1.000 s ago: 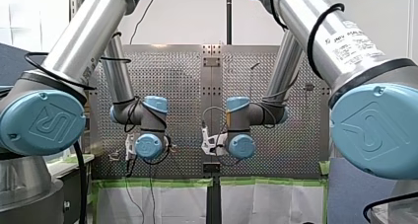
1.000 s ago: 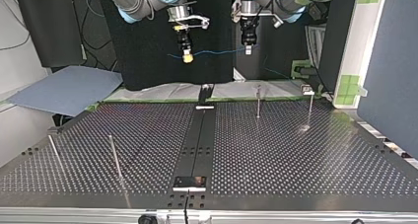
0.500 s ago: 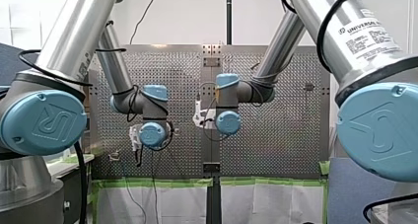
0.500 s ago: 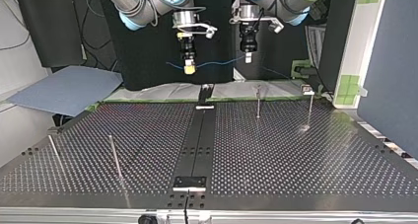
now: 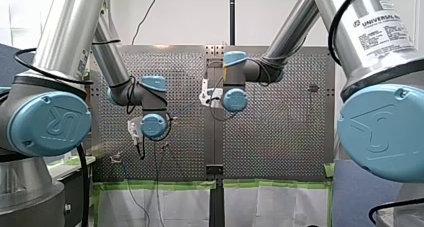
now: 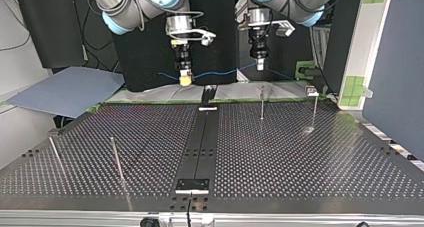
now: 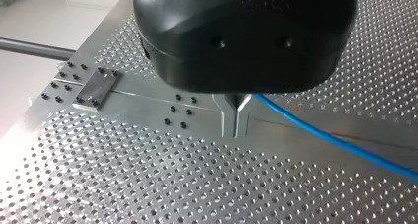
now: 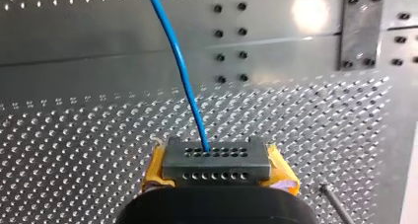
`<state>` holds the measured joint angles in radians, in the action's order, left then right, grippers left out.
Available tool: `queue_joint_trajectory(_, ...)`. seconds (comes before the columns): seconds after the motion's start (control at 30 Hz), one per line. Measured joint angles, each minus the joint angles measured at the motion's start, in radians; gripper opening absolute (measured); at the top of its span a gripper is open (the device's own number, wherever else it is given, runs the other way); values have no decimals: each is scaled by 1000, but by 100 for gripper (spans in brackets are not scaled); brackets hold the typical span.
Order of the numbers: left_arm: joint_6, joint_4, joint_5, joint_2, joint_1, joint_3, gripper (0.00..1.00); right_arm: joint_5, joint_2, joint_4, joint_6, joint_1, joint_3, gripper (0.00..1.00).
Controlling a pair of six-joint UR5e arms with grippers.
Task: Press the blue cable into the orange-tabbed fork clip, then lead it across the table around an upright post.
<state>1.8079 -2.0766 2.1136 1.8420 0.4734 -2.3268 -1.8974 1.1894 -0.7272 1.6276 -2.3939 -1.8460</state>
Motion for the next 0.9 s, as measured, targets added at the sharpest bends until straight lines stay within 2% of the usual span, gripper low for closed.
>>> queue_joint_trajectory(0.17,-22,13,0,22,-9,-12,0,8,-14,51,0,-5,-2,0)
queue_joint_trajectory(0.3,-22,43,1,55,-19,-26,0,17,-42,62,1,-6,-2,0)
queue_joint_trajectory(0.6,21,120,-11,133,-54,-32,0,55,-108,9,13,-6,-2,0)
queue_joint_trajectory(0.9,25,194,-72,208,-121,-35,0,84,-176,-59,34,-4,2,0)
